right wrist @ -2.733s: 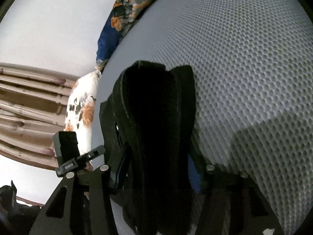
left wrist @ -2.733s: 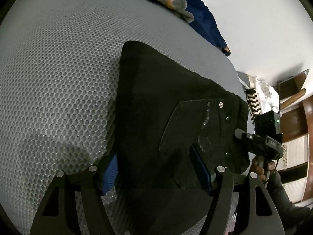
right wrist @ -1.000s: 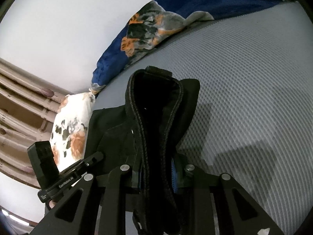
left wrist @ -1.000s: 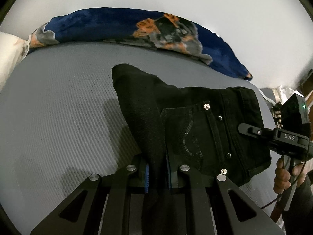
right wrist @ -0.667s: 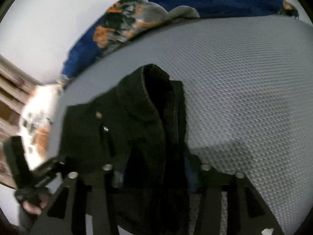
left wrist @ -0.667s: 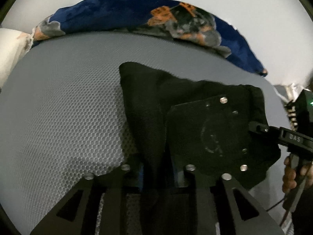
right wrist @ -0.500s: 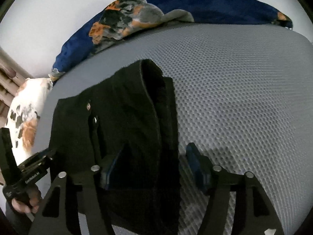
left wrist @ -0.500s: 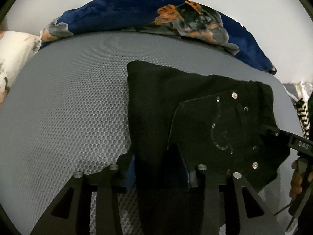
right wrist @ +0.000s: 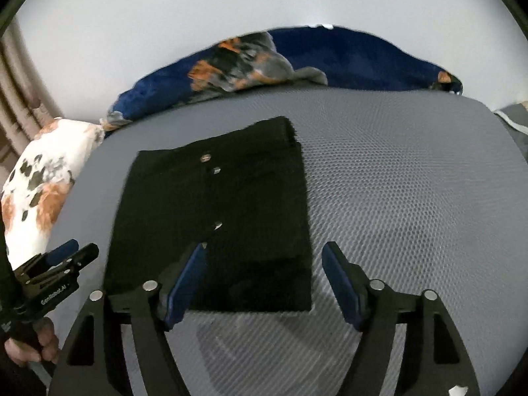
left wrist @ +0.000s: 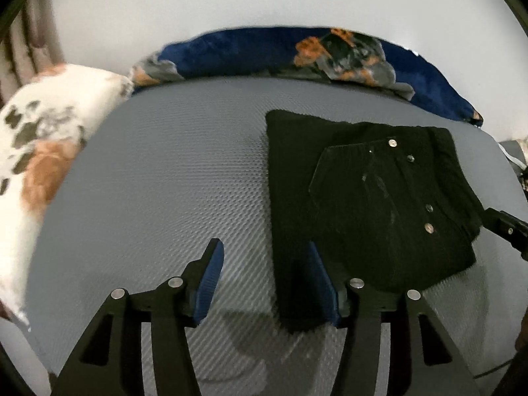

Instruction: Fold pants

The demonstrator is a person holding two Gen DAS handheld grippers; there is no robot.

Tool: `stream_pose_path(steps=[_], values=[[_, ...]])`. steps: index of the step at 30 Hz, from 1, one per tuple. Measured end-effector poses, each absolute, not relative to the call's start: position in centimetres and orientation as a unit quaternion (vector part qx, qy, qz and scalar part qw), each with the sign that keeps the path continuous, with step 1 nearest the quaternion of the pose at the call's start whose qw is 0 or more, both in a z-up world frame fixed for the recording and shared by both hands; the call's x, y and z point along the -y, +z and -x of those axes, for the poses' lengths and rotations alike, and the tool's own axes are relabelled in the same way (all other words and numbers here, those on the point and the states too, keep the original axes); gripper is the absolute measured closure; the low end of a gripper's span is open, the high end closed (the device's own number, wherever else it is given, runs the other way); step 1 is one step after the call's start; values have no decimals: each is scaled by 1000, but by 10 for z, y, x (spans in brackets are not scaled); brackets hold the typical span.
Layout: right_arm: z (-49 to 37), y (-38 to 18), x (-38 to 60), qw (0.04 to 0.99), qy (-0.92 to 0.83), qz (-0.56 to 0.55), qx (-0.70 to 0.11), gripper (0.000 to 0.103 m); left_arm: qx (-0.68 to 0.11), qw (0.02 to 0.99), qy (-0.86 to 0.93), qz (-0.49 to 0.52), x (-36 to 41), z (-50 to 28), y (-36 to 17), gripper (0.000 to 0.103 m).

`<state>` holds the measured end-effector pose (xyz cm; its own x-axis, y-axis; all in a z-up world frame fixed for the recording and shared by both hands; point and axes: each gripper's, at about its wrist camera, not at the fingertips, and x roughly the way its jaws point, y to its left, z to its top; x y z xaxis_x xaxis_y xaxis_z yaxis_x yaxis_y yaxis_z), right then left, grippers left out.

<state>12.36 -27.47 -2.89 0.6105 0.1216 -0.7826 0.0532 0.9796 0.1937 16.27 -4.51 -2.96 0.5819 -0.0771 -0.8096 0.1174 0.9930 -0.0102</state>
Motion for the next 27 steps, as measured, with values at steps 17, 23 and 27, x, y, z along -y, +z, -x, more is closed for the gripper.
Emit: stream_pose_path(steps=[17,23,27], values=[[-50,-15,216,914,19,-57,-401,12,-436,899,-27,-31,36,-64,-10,41],[-39,-19,212,914,14,-57,-403,11,-437,898,-33,-37,41,-55,-12,41],[-34,-22,207,912,18,-56,-406,11,-433,900,-33,-39,42,-52,-11,41]])
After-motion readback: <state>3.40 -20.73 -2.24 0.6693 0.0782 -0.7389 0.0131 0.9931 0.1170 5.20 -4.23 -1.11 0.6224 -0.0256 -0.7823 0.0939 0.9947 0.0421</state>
